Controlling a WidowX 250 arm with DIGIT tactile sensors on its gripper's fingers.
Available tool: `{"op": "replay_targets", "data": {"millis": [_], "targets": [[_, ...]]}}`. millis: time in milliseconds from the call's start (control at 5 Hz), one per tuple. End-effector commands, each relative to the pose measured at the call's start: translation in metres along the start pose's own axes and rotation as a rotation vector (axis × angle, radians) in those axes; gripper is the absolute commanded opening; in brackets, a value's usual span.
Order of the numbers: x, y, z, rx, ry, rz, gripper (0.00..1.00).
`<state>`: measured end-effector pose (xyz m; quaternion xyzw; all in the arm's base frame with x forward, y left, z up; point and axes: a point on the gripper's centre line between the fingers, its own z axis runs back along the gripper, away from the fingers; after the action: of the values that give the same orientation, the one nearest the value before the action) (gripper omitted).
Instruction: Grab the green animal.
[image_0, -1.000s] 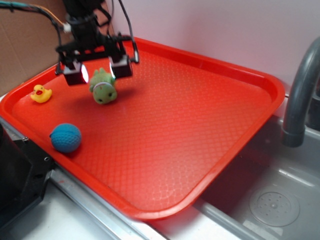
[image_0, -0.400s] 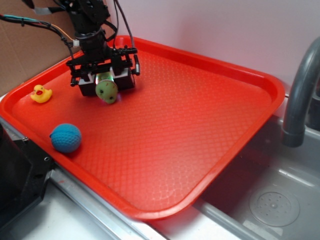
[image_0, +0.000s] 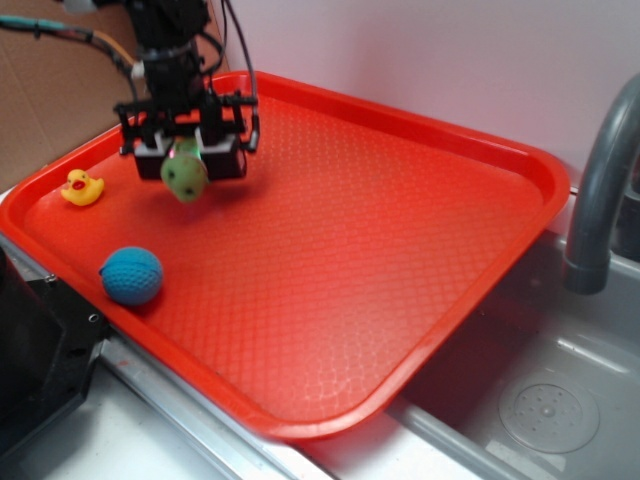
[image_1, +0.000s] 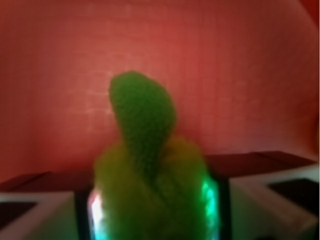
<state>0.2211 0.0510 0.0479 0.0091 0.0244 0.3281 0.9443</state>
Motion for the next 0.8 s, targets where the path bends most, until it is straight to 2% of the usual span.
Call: {"op": "replay_targets", "data": {"millis": [0,200,400,600], "targets": [[-0.027,-0.003,0.106,0.097,-0.087,-0.268,0.0],[-0.04,0.005,0.125,0.028,-0.052,-0.375,0.0],[-0.049,0.013,0.136,-0.001,-0.098,-0.534,0.0],[-0.052,0.011,0.127,0.04,-0.172,-0.612,0.0]]}}
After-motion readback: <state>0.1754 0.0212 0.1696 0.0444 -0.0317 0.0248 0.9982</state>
